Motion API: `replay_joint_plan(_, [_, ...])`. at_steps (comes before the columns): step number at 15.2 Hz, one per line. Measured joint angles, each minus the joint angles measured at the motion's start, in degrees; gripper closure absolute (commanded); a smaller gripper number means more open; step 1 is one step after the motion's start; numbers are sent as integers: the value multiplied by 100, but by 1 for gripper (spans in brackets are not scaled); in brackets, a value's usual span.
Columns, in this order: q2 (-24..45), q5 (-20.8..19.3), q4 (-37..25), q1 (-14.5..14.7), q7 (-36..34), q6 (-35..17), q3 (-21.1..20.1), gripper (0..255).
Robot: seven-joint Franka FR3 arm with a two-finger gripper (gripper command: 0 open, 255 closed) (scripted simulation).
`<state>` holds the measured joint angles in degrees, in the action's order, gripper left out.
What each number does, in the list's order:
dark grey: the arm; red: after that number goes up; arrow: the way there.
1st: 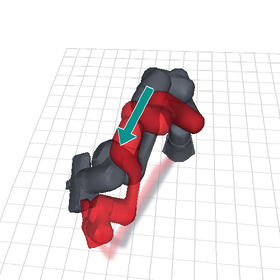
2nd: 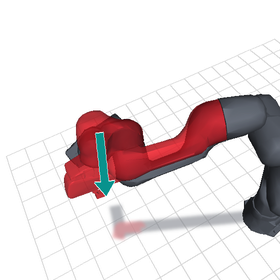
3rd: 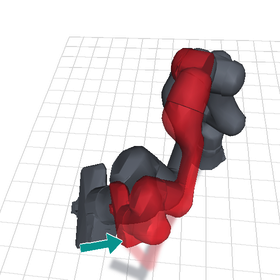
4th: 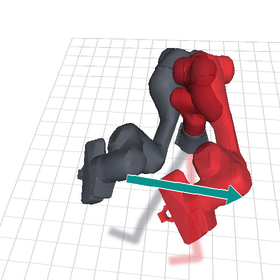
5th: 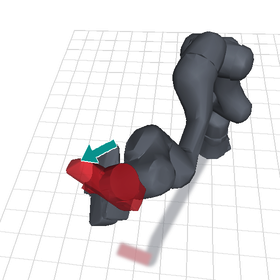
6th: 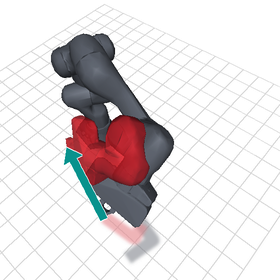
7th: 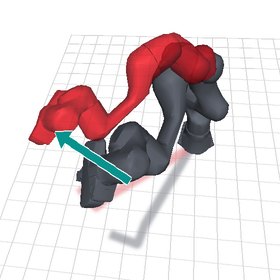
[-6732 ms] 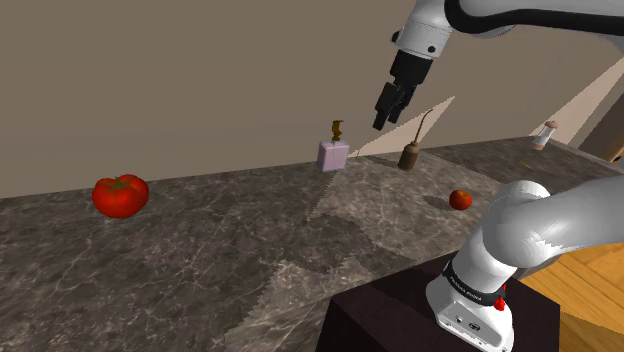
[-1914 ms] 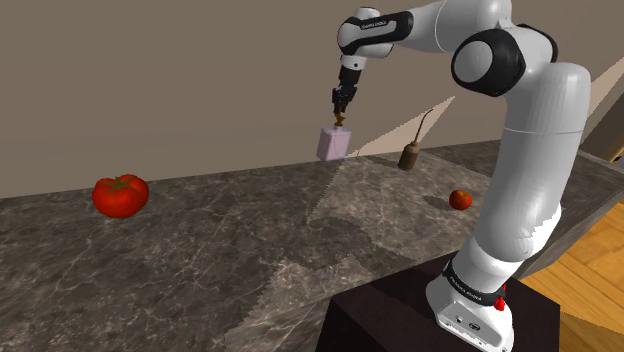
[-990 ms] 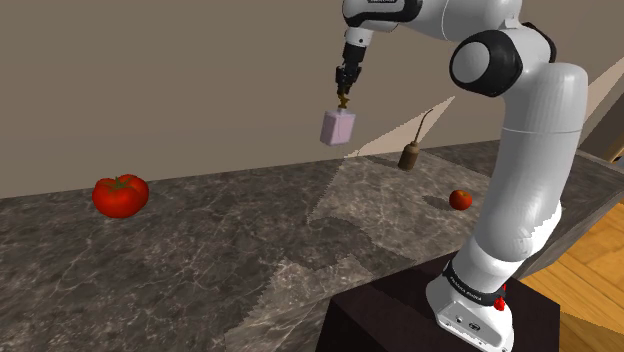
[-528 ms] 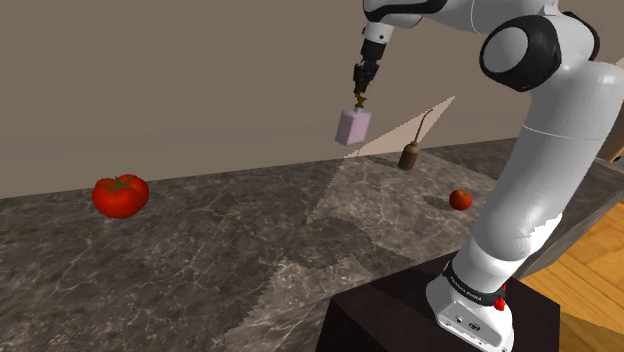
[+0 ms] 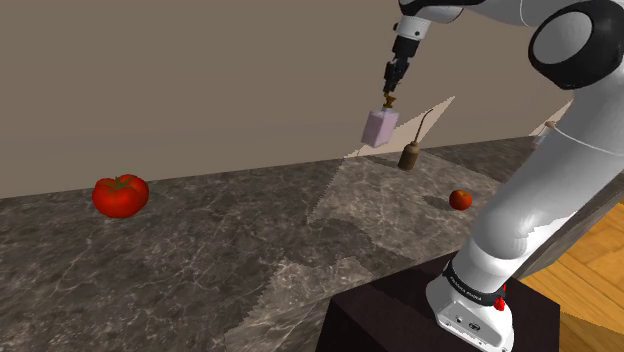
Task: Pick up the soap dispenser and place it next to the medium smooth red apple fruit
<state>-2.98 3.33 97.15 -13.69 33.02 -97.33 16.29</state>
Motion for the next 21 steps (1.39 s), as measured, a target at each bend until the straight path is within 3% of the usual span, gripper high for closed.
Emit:
replay_joint_plan(9, [-1223,-408,890,-423,769,311,436,255])
replay_joint_plan(21, [-2105,-943,951,-957,1942,1062,1170,255])
